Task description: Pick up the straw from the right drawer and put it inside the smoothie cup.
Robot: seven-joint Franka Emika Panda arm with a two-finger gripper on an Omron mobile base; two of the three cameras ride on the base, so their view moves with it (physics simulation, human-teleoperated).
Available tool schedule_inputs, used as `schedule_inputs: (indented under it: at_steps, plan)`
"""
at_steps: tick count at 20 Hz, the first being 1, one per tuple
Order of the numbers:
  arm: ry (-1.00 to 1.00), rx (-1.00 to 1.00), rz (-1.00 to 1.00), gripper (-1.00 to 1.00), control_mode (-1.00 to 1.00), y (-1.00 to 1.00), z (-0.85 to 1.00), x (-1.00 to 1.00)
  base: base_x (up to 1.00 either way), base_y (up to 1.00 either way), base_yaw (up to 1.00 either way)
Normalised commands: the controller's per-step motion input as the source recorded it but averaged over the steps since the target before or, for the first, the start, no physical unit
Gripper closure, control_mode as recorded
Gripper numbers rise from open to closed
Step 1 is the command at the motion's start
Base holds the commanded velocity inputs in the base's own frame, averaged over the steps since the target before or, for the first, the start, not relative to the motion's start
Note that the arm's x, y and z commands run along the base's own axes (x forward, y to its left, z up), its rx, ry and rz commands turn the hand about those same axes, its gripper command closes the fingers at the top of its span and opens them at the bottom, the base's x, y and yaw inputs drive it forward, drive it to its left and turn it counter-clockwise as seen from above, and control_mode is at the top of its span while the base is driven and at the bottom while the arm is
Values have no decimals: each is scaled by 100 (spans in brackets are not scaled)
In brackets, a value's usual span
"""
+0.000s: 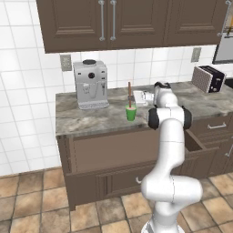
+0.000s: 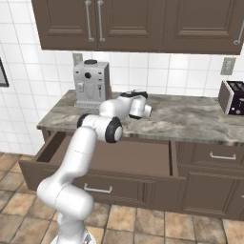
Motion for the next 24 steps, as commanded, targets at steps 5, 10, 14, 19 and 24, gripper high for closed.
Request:
schedule_inputs:
  at_steps: [5,10,14,19,24]
  plan:
    - [0,0,0,100,-100,0,-9,7,0,0,0]
    - [0,0,0,100,-100,0,-1,0,0,0,0]
    - [0,0,0,100,-100,0,0,-11,0,0,0]
    - [0,0,0,-100,-100,0,0,-20,0,0,0]
    - [0,0,0,-100,-100,0,0,-13,0,0,0]
